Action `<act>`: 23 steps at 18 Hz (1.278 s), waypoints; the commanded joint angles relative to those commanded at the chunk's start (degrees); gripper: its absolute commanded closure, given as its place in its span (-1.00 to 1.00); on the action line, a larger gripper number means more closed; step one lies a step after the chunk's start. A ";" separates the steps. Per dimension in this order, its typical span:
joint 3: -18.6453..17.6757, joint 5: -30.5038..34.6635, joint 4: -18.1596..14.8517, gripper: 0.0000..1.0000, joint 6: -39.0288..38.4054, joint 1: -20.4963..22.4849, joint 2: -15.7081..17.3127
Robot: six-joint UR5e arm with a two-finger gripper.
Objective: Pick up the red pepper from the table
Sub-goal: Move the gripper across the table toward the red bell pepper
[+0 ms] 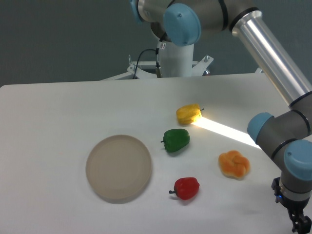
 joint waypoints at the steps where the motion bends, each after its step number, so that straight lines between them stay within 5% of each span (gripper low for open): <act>1: 0.00 0.00 0.00 -1.00 0.08 -0.70 0.00; 5: -2.80 -0.35 -0.18 -1.00 -0.17 -1.14 1.84; 17: -24.59 -2.01 -0.35 -1.00 -6.32 -6.67 18.36; 23: -30.06 -4.03 1.66 -1.00 -11.35 -11.16 20.04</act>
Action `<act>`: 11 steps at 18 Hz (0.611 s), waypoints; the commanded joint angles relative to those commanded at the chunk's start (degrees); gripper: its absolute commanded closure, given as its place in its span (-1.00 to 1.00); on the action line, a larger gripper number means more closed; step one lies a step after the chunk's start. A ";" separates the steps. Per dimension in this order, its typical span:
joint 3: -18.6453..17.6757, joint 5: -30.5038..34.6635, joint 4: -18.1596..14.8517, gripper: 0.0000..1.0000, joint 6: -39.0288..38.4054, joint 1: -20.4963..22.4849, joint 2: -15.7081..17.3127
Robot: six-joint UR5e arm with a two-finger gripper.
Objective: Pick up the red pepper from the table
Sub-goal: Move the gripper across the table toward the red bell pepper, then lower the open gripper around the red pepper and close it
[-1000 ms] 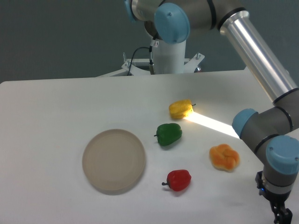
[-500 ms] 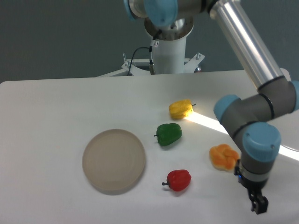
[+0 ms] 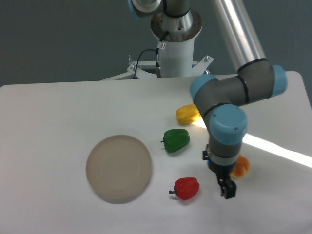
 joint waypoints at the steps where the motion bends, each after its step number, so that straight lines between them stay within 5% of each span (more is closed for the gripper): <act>1: -0.09 -0.97 0.54 -1.00 0.00 -1.14 -0.44; 3: 0.26 -0.63 1.59 -1.00 -1.22 -4.04 -1.67; 11: 0.87 -0.45 2.03 -1.00 -2.28 -3.70 -3.08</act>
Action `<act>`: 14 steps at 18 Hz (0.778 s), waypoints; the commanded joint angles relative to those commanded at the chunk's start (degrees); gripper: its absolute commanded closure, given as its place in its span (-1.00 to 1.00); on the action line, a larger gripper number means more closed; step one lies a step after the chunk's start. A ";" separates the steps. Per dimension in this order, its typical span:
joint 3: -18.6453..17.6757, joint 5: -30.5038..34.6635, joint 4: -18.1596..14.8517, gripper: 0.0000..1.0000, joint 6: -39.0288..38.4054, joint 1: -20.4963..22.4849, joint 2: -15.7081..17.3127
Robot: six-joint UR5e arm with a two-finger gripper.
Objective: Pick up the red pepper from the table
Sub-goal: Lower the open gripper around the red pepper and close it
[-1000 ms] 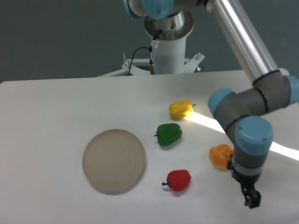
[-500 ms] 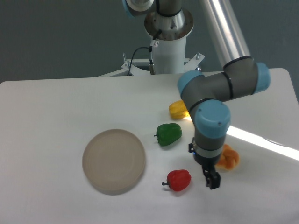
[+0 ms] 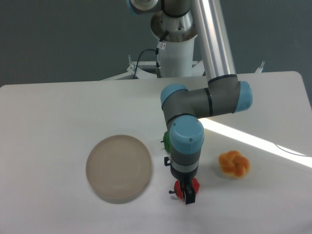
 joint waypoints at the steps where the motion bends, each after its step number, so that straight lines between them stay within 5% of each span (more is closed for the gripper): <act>1: 0.18 0.00 0.00 -1.00 0.00 0.26 -0.26; 14: -1.23 -0.26 -0.09 -1.00 0.09 1.41 -1.50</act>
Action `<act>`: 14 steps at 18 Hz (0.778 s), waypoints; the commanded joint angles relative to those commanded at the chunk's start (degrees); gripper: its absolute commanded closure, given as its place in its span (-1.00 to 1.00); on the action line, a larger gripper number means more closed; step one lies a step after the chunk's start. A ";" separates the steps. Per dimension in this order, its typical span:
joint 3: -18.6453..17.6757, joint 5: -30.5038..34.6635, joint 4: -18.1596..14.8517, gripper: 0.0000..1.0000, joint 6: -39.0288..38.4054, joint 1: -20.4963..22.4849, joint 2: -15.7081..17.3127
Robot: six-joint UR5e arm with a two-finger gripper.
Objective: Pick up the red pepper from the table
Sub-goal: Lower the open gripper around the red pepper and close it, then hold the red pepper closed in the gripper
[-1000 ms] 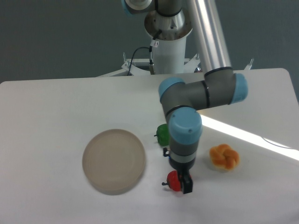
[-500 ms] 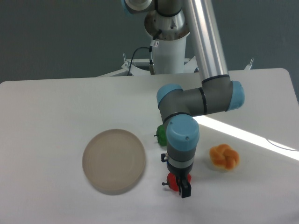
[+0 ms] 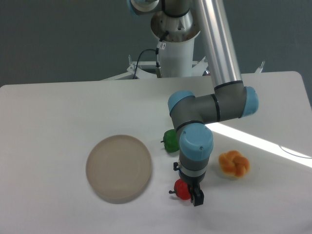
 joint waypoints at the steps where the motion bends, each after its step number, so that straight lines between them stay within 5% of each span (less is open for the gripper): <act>1: 0.00 -0.26 0.00 -1.00 -0.09 0.00 -0.26; 8: 0.00 -0.44 0.09 -1.00 -0.09 0.00 -0.97; 14: 0.00 -0.35 0.09 -0.77 -0.09 0.00 -1.06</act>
